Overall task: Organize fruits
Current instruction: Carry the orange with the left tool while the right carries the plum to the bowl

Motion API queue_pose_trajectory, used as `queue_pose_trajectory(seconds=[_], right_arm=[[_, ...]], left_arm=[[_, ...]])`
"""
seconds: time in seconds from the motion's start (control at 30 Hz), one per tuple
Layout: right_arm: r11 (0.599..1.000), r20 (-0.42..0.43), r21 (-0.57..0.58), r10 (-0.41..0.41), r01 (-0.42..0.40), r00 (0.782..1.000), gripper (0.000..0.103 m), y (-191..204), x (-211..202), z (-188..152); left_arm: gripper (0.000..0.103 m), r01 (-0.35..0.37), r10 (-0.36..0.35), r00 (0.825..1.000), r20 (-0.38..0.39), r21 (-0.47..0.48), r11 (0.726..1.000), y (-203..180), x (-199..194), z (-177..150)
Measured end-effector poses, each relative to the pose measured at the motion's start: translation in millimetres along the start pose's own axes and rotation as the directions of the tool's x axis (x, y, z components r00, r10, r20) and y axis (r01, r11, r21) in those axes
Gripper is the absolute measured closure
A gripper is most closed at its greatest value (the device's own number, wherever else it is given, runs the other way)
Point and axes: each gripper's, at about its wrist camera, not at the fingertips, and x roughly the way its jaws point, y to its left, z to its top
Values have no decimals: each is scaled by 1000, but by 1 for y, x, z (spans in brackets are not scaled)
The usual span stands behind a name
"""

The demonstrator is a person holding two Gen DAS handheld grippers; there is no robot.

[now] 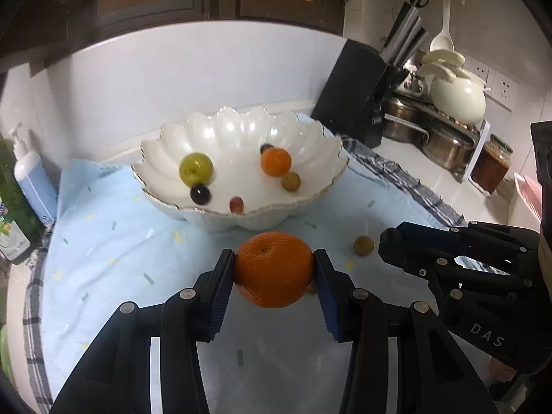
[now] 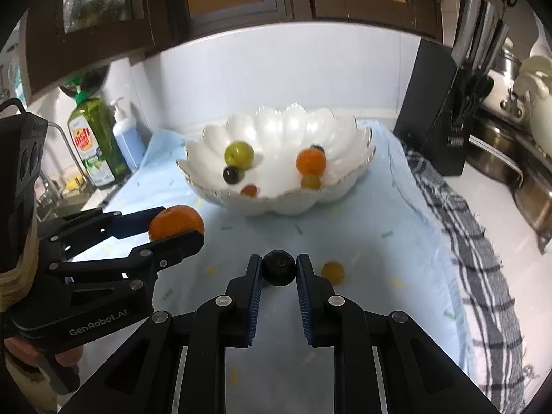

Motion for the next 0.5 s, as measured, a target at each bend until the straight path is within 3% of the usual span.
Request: queue_pose_trajectory(seconds=[0.5], right_arm=[[999,105,-51,6,-1,994,82,-4,-12,42]], left_arm=[[58,-50,50,994,97,-4,999,0,-15,36]])
